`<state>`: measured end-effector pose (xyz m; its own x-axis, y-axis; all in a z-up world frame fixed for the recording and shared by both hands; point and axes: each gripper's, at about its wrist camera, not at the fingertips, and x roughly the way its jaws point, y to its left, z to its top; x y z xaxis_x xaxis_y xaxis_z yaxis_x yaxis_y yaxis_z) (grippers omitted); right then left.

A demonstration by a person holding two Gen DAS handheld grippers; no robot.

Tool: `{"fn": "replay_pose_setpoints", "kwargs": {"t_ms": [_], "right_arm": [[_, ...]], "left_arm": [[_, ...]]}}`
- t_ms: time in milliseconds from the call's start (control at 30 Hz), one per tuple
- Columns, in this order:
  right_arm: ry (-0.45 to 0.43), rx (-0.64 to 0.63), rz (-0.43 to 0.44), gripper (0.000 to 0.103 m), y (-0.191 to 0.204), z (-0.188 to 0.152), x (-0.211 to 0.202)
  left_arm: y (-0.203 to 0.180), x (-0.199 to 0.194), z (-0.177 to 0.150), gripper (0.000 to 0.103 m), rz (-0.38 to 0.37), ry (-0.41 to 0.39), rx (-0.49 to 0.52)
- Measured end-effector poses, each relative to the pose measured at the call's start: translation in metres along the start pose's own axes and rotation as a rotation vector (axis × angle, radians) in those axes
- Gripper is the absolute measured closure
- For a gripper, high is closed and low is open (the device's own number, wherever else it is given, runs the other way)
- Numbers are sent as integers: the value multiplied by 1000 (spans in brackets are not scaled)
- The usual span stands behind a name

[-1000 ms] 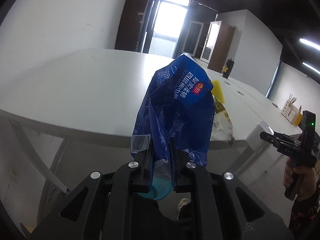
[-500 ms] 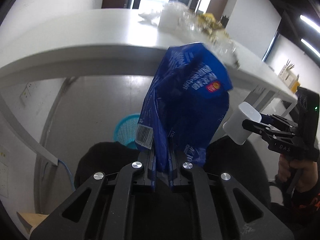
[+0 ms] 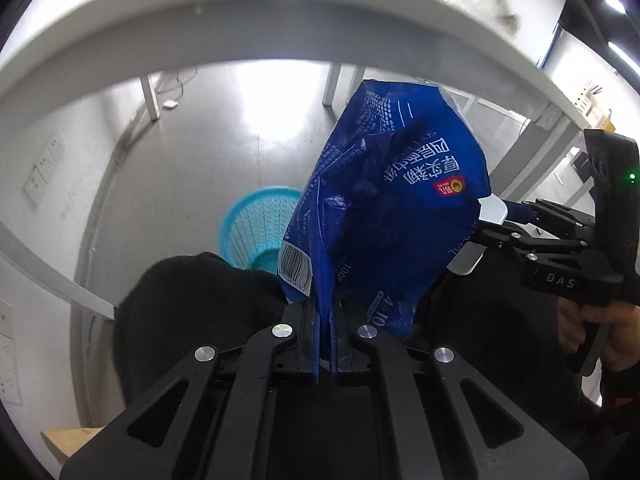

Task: Collect trash
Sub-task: 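Carry the blue bag and white cup over the blue wastebasket with both grippers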

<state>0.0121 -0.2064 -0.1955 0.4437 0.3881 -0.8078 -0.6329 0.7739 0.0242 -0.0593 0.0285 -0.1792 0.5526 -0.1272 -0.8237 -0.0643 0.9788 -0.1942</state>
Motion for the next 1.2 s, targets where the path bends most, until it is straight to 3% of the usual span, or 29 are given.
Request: {"fn": "replay_pose_setpoints", "kwargs": {"t_ms": [133, 500, 733, 933, 1200], "right_arm": [[17, 1, -13, 47, -4, 6, 21], [60, -30, -12, 47, -9, 23, 86], [140, 71, 18, 47, -36, 37, 134], [212, 175, 13, 47, -53, 46, 176], [300, 250, 32, 47, -66, 55, 242]], "left_arm": [[9, 35, 14, 101, 12, 72, -54], [21, 105, 47, 101, 100, 161, -112], [54, 152, 74, 101, 94, 236, -245], [43, 199, 89, 101, 151, 274, -228], [68, 250, 103, 101, 207, 353, -312]]}}
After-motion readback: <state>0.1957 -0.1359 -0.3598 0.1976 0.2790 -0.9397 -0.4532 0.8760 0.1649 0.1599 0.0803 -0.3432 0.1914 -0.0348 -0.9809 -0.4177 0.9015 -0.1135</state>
